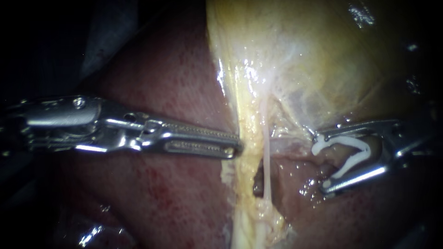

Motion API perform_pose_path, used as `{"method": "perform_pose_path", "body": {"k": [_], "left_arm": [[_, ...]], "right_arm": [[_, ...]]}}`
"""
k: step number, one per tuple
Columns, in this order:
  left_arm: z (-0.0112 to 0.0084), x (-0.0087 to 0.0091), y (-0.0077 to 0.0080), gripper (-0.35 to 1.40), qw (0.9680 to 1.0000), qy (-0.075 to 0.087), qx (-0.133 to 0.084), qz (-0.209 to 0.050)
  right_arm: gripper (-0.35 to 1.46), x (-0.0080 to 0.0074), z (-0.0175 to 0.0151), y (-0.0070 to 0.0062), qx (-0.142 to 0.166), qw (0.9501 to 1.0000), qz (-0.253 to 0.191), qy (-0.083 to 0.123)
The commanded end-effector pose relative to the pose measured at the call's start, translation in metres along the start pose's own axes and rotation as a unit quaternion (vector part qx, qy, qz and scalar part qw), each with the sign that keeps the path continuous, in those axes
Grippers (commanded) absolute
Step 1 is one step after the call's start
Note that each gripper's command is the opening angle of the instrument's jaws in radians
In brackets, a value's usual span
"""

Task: Clipping first clip left tube

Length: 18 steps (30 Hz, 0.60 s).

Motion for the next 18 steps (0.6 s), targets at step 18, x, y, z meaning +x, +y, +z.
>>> {"method": "perform_pose_path", "body": {"k": [18], "left_arm": [[-0.0016, -0.0005, -0.001, -0.35, 1.0, 0.0, 0.004, -0.002]], "right_arm": [[0.6, 0.0007, 0.0015, -0.0008, -0.001, 1.0, -0.003, 0.003]]}}
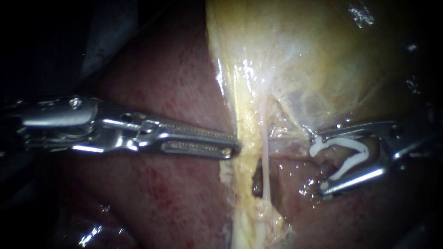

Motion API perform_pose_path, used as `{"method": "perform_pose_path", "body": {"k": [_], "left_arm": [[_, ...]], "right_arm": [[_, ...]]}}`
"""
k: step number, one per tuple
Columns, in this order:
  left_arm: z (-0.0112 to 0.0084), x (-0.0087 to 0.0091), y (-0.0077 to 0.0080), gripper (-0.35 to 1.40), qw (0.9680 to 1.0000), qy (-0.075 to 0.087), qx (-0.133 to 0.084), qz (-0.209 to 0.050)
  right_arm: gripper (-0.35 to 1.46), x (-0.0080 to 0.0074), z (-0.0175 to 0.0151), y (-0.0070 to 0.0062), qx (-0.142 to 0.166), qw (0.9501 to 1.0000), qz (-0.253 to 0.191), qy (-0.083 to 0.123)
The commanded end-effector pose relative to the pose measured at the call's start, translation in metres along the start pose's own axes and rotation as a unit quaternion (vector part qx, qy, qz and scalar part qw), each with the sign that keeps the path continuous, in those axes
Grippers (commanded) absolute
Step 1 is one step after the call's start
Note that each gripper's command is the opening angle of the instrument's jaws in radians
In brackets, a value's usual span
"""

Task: Clipping first clip left tube

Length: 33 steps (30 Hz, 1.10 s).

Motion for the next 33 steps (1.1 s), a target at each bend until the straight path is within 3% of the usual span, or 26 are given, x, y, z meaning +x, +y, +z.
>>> {"method": "perform_pose_path", "body": {"k": [1, 9, 14, 33], "left_arm": [[-0.0002, -0.0002, -0.0002, -0.35, 1.0, -0.002, 0.002, -0.001], [-0.0025, -0.0016, -0.0013, -0.35, 0.9999, -0.009, 0.005, -0.005], [-0.004, -0.0022, -0.0021, -0.35, 0.9999, -0.012, 0.005, -0.008], [-0.0042, -0.0024, -0.0031, -0.35, 0.9999, -0.014, 0.003, -0.009]], "right_arm": [[0.6, 0.0, 0.0002, -0.0001, 0.0, 1.0, -0.003, 0.002], [0.58, 0.0001, 0.0025, -0.0008, 0.0, 0.9998, 0.017, 0.009], [0.58, -0.001, 0.0043, -0.0011, -0.002, 0.9996, 0.026, 0.008], [0.58, -0.003, 0.0109, -0.001, 0.003, 0.9975, 0.071, 0.001]]}}
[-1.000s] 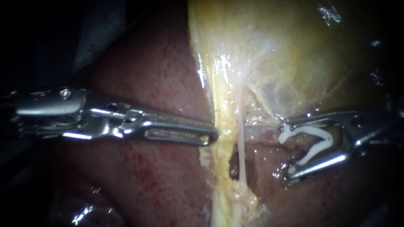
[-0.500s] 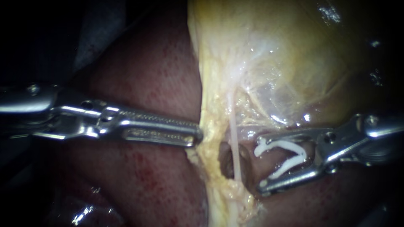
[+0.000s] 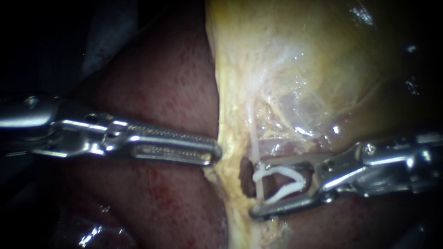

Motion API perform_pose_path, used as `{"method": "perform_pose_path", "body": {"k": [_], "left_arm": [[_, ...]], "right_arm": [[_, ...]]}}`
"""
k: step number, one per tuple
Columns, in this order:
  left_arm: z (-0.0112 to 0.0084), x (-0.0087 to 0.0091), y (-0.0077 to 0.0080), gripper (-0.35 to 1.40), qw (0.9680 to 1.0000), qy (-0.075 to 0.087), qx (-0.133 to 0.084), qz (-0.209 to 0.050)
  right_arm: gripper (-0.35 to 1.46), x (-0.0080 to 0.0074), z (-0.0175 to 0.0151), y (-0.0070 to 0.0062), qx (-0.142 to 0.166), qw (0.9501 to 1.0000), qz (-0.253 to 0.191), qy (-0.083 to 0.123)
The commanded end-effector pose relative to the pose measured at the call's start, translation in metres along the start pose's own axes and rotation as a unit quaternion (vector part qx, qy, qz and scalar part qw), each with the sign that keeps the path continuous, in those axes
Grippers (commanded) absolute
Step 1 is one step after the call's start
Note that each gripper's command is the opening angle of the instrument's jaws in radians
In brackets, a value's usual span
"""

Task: Clipping first clip left tube

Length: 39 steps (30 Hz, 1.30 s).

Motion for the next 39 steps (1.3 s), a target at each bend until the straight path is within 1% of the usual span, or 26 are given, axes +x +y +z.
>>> {"method": "perform_pose_path", "body": {"k": [1, 8, 17, 21, 25, 29, 36, 39], "left_arm": [[0.0, 0.0, 0.0, -0.35, 1.0, 0.0, 0.0, 0.0], [0.0, -0.0001, -0.0002, -0.35, 1.0, 0.0, -0.001, 0.0], [0.0, -0.0001, -0.0003, -0.35, 1.0, 0.0, -0.001, 0.0], [0.0, -0.0001, -0.0003, -0.35, 1.0, 0.0, -0.001, 0.0], [0.0, -0.0001, -0.0003, -0.35, 1.0, 0.0, -0.001, 0.0], [0.0, -0.0001, -0.0002, -0.35, 1.0, 0.0, -0.001, 0.0], [0.0001, -0.0001, -0.0002, -0.35, 1.0, 0.0, -0.001, 0.0], [0.0, -0.0001, -0.0001, -0.35, 1.0, 0.0, -0.001, 0.0]], "right_arm": [[0.58, -0.0002, 0.0003, 0.0001, 0.0, 1.0, -0.001, -0.001], [0.58, -0.001, 0.002, 0.0006, 0.007, 0.9999, -0.006, -0.007], [0.58, -0.0009, 0.0035, 0.0011, 0.013, 0.9998, -0.009, -0.011], [0.58, -0.0009, 0.0042, 0.001, 0.021, 0.9995, -0.015, -0.016], [0.55, -0.0008, 0.0043, 0.0005, 0.032, 0.9991, -0.018, -0.023], [0.54, -0.0004, 0.0049, 0.0, 0.04, 0.9986, -0.02, -0.028], [0.53, 0.0002, 0.0058, 0.0, 0.055, 0.9975, -0.021, -0.038], [0.52, 0.0003, 0.0061, 0.0001, 0.051, 0.9979, -0.018, -0.036]]}}
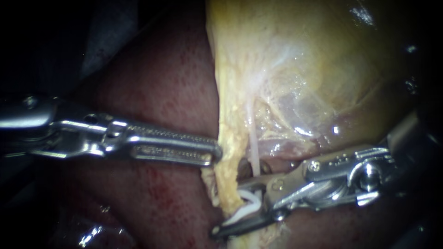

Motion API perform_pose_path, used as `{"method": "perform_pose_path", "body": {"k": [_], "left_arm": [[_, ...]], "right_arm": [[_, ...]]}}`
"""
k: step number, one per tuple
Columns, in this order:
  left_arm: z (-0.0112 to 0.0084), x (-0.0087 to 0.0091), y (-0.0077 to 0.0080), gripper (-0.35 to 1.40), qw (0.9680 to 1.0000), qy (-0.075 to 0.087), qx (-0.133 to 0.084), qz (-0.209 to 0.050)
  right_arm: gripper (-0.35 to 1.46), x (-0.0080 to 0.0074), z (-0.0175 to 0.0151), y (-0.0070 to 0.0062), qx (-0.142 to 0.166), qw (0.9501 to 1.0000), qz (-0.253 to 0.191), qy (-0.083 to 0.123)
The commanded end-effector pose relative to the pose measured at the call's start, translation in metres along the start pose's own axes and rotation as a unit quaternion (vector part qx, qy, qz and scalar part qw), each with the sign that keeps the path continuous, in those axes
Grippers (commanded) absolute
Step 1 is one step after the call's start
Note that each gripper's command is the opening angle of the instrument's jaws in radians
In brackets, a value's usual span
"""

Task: Clipping first clip left tube

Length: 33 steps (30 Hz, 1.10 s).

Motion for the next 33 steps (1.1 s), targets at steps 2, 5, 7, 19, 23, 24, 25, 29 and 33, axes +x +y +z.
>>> {"method": "perform_pose_path", "body": {"k": [2, 5, 7, 19, 23, 24, 25, 29, 33], "left_arm": [[0.0, 0.0, 0.0, -0.35, 1.0, 0.0, 0.0, 0.0], [0.0001, 0.0, 0.0, -0.35, 1.0, 0.0, 0.0, 0.0], [0.0001, 0.0, 0.0001, -0.35, 1.0, 0.0, 0.0, 0.0], [0.0001, 0.0001, 0.0001, -0.35, 1.0, 0.0, 0.0, 0.0], [0.0002, 0.0001, 0.0001, -0.35, 1.0, 0.0, 0.0, 0.0], [0.0002, 0.0001, 0.0001, -0.35, 1.0, 0.0, 0.0, 0.0], [0.0002, 0.0001, 0.0001, -0.35, 1.0, 0.0, 0.0, 0.0], [0.0002, 0.0001, 0.0001, -0.35, 1.0, 0.0, 0.0, 0.0], [0.0002, 0.0001, 0.0001, -0.35, 1.0, 0.0, 0.0, 0.0]], "right_arm": [[0.51, 0.0001, 0.0002, 0.0001, -0.011, 0.9999, 0.007, 0.006], [0.48, 0.0002, 0.0003, 0.0001, -0.012, 0.9999, 0.008, 0.006], [0.47, 0.0004, 0.0005, 0.0002, -0.012, 0.9998, 0.011, 0.007], [0.25, 0.0005, 0.0006, 0.0012, -0.013, 0.9996, 0.024, 0.008], [0.02, 0.0003, 0.0005, 0.0016, -0.013, 0.9996, 0.024, 0.008], [-0.01, 0.0003, 0.0005, 0.0018, -0.013, 0.9996, 0.024, 0.008], [-0.03, 0.0002, 0.0004, 0.0019, -0.014, 0.9996, 0.023, 0.008], [-0.08, -0.0002, 0.0004, 0.0022, -0.014, 0.9996, 0.022, 0.007], [-0.08, -0.0004, 0.0005, 0.0023, -0.014, 0.9997, 0.021, 0.007]]}}
